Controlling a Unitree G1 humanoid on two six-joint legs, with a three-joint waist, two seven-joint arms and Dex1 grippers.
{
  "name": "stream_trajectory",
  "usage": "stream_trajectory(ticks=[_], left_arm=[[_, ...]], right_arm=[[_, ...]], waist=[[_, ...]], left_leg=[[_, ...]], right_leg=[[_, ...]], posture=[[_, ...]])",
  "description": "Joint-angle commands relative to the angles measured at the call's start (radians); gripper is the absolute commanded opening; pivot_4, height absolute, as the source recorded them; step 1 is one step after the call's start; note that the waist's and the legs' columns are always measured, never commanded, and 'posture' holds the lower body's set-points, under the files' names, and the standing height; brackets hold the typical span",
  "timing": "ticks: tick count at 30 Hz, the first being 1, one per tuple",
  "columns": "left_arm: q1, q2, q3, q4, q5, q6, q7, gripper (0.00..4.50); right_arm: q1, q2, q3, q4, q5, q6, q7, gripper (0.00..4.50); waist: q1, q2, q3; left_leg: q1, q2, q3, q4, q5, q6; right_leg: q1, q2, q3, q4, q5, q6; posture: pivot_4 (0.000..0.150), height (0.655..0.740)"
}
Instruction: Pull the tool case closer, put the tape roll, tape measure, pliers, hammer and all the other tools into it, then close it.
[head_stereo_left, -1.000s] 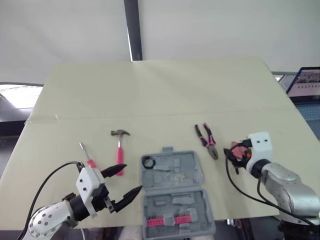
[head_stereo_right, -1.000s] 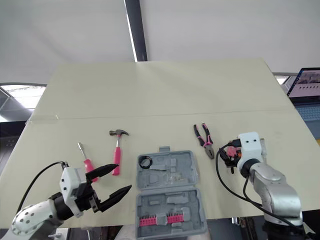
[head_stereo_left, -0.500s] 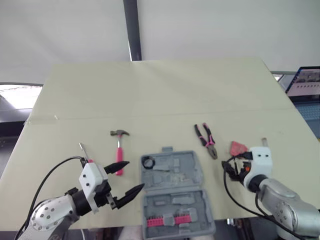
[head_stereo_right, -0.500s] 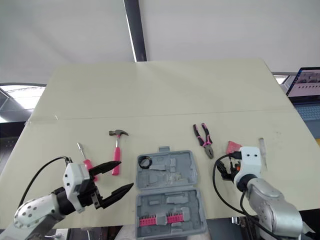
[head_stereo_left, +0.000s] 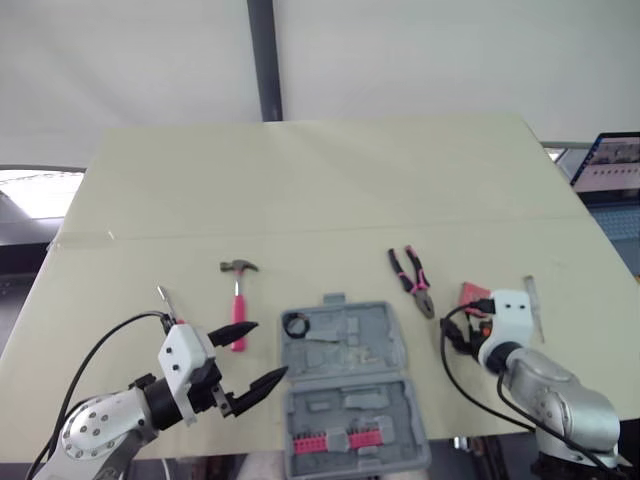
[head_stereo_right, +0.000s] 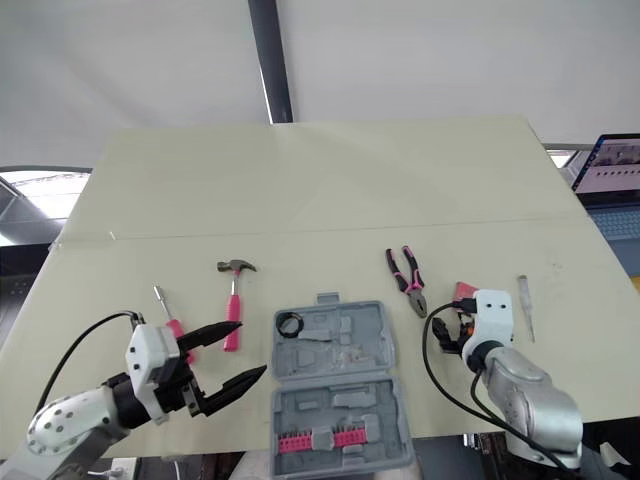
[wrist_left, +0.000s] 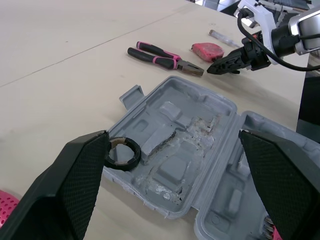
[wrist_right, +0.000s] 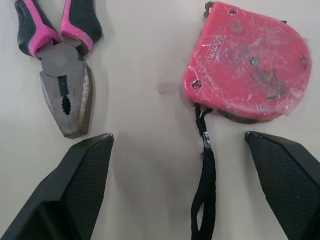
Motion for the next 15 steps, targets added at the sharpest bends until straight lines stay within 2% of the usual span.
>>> stream_trajectory(ticks=[1, 15], left_arm=[[0.010, 0.030, 0.016, -0.028, -0.020, -0.013, -0.036, 4.46], [-0.024, 0.079, 0.013, 0.013, -0.016, -0.065, -0.137, 4.46]], right_arm=[[-0.010, -0.010, -0.004, 0.020, -0.013, -0.022, -0.009, 4.50], [-0.016, 0.005, 0.001, 0.021, -0.016, -0.016, -0.014, 4.50]], waist=[[0.000, 0.000, 0.000], [0.000, 0.000, 0.000]], left_leg=[[0.000, 0.000, 0.000, 0.000, 0.000, 0.000], [0.000, 0.000, 0.000, 0.000, 0.000, 0.000]], right_leg=[[0.000, 0.000, 0.000, 0.000, 0.000, 0.000], [0.000, 0.000, 0.000, 0.000, 0.000, 0.000]], posture=[[0.150, 0.7360], [0.150, 0.7360]])
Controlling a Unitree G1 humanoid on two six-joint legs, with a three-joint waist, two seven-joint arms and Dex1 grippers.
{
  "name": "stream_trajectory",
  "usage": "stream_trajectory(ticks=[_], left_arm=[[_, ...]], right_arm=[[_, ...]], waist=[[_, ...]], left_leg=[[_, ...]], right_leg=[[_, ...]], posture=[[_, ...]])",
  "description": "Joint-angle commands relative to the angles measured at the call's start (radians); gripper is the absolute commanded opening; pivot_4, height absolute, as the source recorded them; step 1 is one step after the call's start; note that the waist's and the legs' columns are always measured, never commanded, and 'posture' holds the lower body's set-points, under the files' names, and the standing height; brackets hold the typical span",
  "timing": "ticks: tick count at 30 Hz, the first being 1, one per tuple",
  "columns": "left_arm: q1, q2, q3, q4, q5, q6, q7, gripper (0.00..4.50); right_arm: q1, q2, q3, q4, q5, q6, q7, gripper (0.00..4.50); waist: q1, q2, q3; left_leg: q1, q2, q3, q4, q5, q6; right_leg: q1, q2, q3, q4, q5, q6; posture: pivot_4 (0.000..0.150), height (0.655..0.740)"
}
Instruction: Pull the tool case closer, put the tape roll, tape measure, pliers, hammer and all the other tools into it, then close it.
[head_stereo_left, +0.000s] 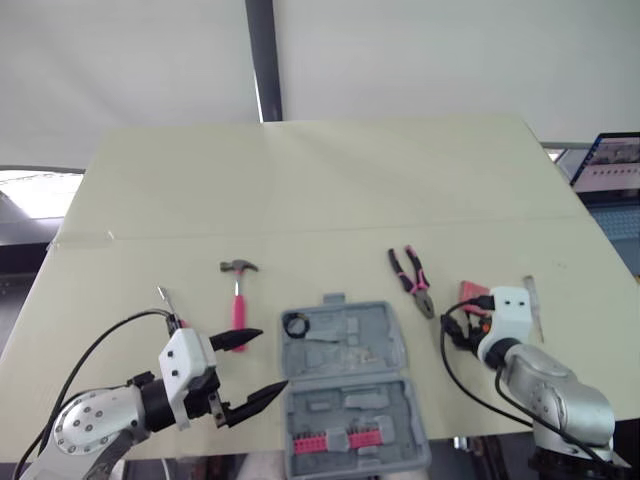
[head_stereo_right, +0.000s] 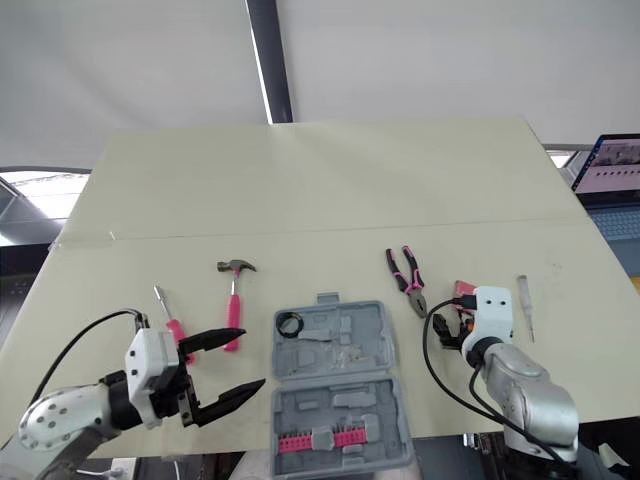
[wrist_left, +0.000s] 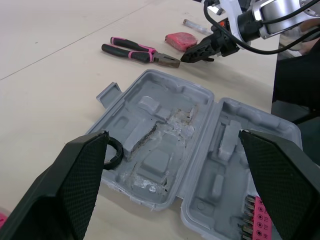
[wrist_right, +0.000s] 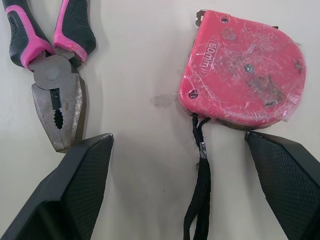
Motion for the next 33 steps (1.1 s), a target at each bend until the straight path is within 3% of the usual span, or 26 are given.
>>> stream_trajectory(ticks=[1, 7, 8, 12, 17, 33], left_arm=[[-0.002, 0.003, 0.001, 0.020, -0.004, -0.054, -0.042, 4.46], [0.016, -0.016, -0.025, 0.111, 0.043, -0.155, -0.089, 4.46], [0.017, -0.019, -0.029, 0.122, 0.048, -0.169, -0.094, 4.49], [0.019, -0.026, -0.038, 0.150, 0.060, -0.205, -0.101, 4.50], [0.012, -0.027, -0.049, 0.141, 0.063, -0.203, -0.086, 4.50], [-0.072, 0.015, -0.099, 0.118, 0.036, -0.135, -0.113, 4.50]], right_arm=[[-0.003, 0.005, -0.002, -0.001, -0.003, 0.002, -0.015, 4.50], [-0.006, 0.010, -0.002, 0.001, -0.005, 0.004, -0.022, 4.50], [-0.006, 0.011, -0.001, 0.001, -0.005, 0.005, -0.024, 4.24], [-0.009, 0.016, 0.004, 0.001, -0.008, 0.007, -0.030, 2.70], [-0.016, 0.016, 0.008, 0.007, -0.011, 0.009, -0.034, 0.09], [0.151, -0.029, 0.051, -0.212, 0.046, 0.125, 0.029, 0.03]], waist=[[0.000, 0.000, 0.000], [0.000, 0.000, 0.000], [0.000, 0.000, 0.000], [-0.002, 0.000, 0.000], [-0.006, 0.000, 0.000], [-0.001, 0.000, 0.000]], left_leg=[[0.000, 0.000, 0.000, 0.000, 0.000, 0.000], [0.000, 0.000, 0.000, 0.000, 0.000, 0.000], [0.000, 0.000, 0.000, 0.000, 0.000, 0.000], [0.000, 0.000, 0.000, -0.001, 0.000, 0.000], [0.000, 0.000, 0.000, -0.001, 0.000, 0.000], [0.000, 0.000, 0.000, -0.002, 0.000, 0.000]], right_leg=[[0.000, 0.000, 0.000, 0.000, 0.000, 0.000], [0.000, 0.000, 0.000, 0.000, 0.000, 0.000], [0.000, 0.000, 0.000, 0.000, 0.000, 0.000], [0.000, 0.000, 0.000, 0.000, 0.000, 0.000], [-0.001, 0.000, 0.000, 0.000, 0.000, 0.000], [-0.001, 0.000, 0.000, -0.001, 0.000, 0.000]], posture=[[0.150, 0.7360], [0.150, 0.7360], [0.150, 0.7360], [0.150, 0.7360], [0.150, 0.7360], [0.150, 0.7360]])
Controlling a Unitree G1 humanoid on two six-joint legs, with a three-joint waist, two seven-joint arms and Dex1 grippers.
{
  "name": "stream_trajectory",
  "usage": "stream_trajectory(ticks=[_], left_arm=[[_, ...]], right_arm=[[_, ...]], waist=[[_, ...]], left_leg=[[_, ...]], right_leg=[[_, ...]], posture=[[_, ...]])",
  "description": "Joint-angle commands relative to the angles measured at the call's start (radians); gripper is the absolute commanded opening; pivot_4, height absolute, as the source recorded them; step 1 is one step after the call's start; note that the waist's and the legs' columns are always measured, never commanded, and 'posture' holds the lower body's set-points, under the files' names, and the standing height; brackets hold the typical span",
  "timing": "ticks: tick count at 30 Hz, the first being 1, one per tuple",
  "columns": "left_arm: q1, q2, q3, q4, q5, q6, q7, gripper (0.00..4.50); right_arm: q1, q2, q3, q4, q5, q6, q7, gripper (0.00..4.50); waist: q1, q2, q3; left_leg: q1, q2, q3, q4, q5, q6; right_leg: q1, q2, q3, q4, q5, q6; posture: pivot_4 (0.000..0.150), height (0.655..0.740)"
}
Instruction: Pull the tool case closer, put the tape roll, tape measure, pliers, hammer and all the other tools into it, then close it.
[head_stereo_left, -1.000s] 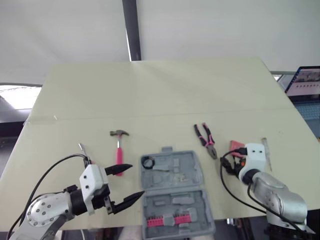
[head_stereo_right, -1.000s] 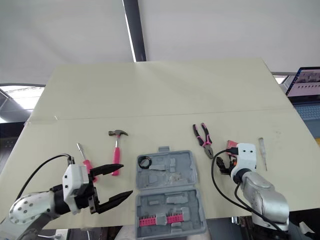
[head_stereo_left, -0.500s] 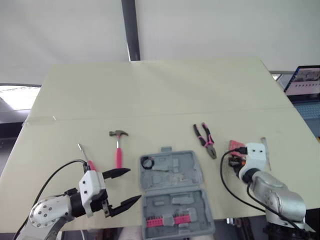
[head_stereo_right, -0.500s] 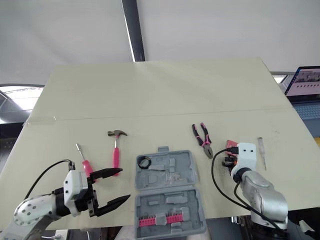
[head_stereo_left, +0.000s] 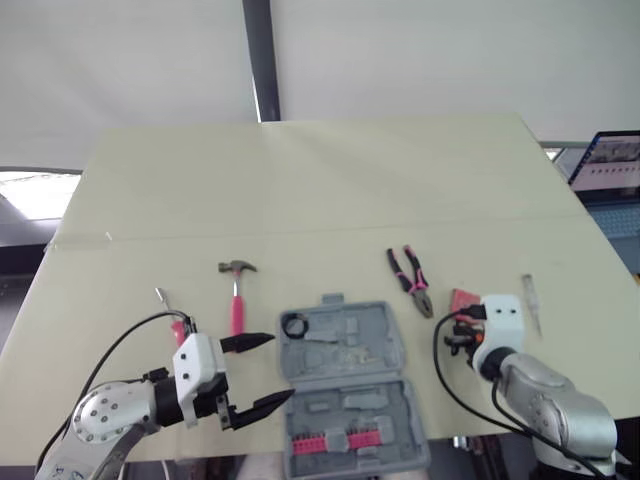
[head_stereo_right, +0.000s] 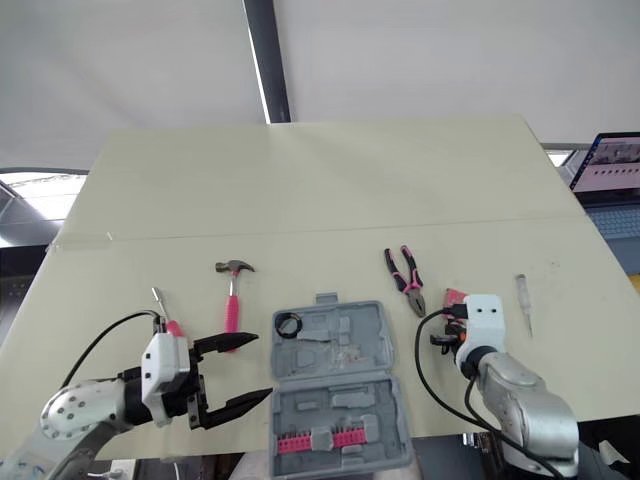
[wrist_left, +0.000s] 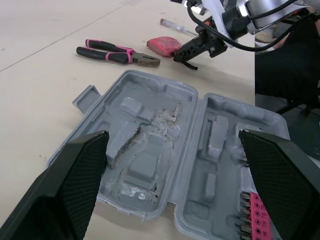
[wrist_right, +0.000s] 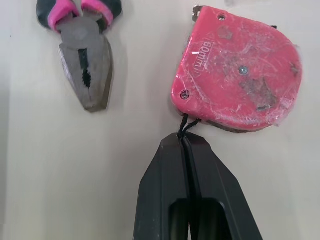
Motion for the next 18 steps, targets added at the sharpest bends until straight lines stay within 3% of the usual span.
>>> stream_trajectory(ticks=[1, 10, 18], left_arm=[[-0.002, 0.011, 0.000, 0.014, -0.008, -0.037, -0.041, 4.50], [0.011, -0.001, -0.022, 0.115, 0.017, -0.153, -0.129, 4.50], [0.017, 0.003, -0.041, 0.130, 0.025, -0.179, -0.144, 4.50]], right_arm=[[0.059, -0.020, 0.001, -0.076, 0.035, 0.047, 0.038, 0.03], [0.218, -0.059, 0.017, -0.261, 0.112, 0.174, 0.077, 0.03], [0.273, -0.066, 0.004, -0.302, 0.131, 0.218, 0.079, 0.03]], waist=[[0.001, 0.000, 0.000], [0.003, 0.000, 0.000], [0.003, 0.000, 0.000]], left_leg=[[0.000, 0.000, 0.000, 0.000, 0.000, 0.000], [0.000, 0.000, 0.000, -0.001, 0.000, 0.000], [0.000, 0.000, 0.000, -0.001, 0.000, 0.000]], right_leg=[[0.000, 0.000, 0.000, 0.000, 0.000, 0.000], [0.000, 0.000, 0.000, -0.001, 0.000, 0.000], [0.000, 0.000, 0.000, -0.001, 0.000, 0.000]], posture=[[0.150, 0.7360], [0.150, 0.7360], [0.150, 0.7360]])
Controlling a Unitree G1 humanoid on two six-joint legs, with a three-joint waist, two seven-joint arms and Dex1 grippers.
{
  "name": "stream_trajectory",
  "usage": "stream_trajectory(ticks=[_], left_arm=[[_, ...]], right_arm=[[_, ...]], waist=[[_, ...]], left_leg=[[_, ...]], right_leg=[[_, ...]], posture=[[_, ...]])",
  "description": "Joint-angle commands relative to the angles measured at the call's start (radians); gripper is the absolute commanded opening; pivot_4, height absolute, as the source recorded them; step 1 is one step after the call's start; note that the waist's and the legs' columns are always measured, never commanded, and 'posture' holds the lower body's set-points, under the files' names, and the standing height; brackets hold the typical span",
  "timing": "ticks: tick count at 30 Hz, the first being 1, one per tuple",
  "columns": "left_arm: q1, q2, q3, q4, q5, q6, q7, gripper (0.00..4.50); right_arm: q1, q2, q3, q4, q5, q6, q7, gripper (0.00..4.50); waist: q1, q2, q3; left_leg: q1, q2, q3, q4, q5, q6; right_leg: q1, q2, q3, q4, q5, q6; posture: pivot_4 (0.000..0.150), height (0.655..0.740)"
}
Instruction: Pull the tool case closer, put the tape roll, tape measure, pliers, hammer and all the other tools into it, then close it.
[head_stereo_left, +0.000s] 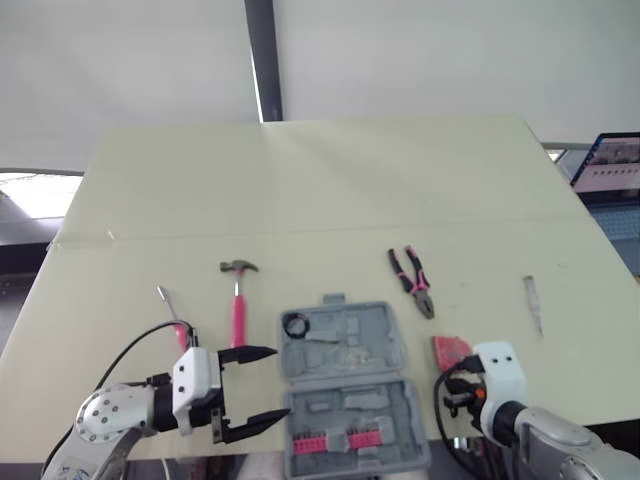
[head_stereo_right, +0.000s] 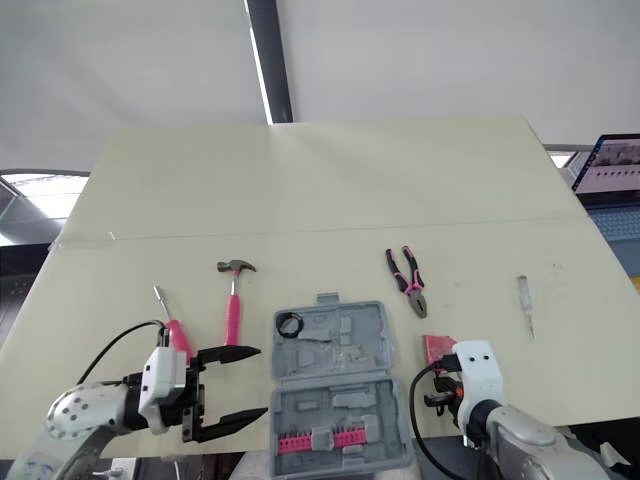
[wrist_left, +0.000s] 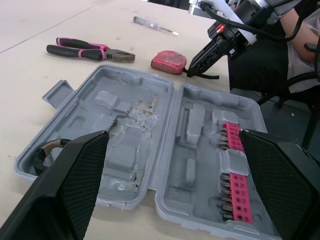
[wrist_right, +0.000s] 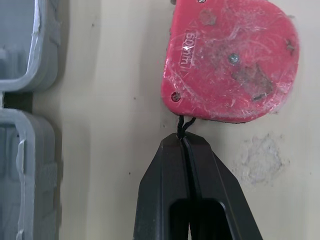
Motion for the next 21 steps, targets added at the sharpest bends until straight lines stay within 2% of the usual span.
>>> stream_trajectory(ticks=[1, 14, 16, 18, 21], left_arm=[[0.011, 0.004, -0.006, -0.017, 0.005, -0.022, -0.008, 4.50], [0.001, -0.004, -0.022, -0.018, 0.013, -0.026, 0.007, 4.50], [-0.001, -0.005, -0.026, -0.018, 0.017, -0.028, 0.010, 4.50], [-0.002, -0.006, -0.028, -0.017, 0.018, -0.030, 0.011, 4.50], [-0.005, -0.004, -0.032, -0.013, 0.018, -0.036, 0.007, 4.50]], right_arm=[[0.014, -0.008, -0.006, -0.024, 0.017, 0.023, 0.015, 0.03], [-0.011, 0.014, -0.011, -0.037, 0.023, 0.090, 0.000, 0.03], [-0.013, 0.005, 0.000, -0.039, 0.020, 0.100, 0.003, 0.58], [-0.014, 0.008, -0.003, -0.041, 0.023, 0.112, 0.004, 1.33], [-0.018, 0.009, -0.010, -0.044, 0.026, 0.127, -0.001, 2.73]], waist=[[0.001, 0.000, 0.000], [0.000, 0.000, 0.000], [0.000, 0.000, 0.000], [0.000, 0.000, 0.000], [0.001, -0.001, -0.001]], left_leg=[[0.000, 0.000, 0.000, 0.000, 0.000, 0.000], [0.000, 0.000, 0.000, 0.000, 0.000, 0.000], [0.000, 0.000, 0.000, 0.000, 0.000, 0.000], [0.000, 0.000, 0.000, 0.000, 0.000, 0.000], [0.000, 0.000, 0.000, 0.000, 0.000, 0.000]], right_leg=[[0.000, 0.000, 0.000, 0.000, 0.000, 0.000], [0.000, 0.000, 0.000, 0.000, 0.000, 0.000], [0.000, 0.000, 0.000, 0.000, 0.000, 0.000], [0.000, 0.000, 0.000, 0.000, 0.000, 0.000], [0.000, 0.000, 0.000, 0.000, 0.000, 0.000]], posture=[[0.150, 0.7360], [0.150, 0.7360], [0.150, 0.7360], [0.150, 0.7360], [0.150, 0.7360]])
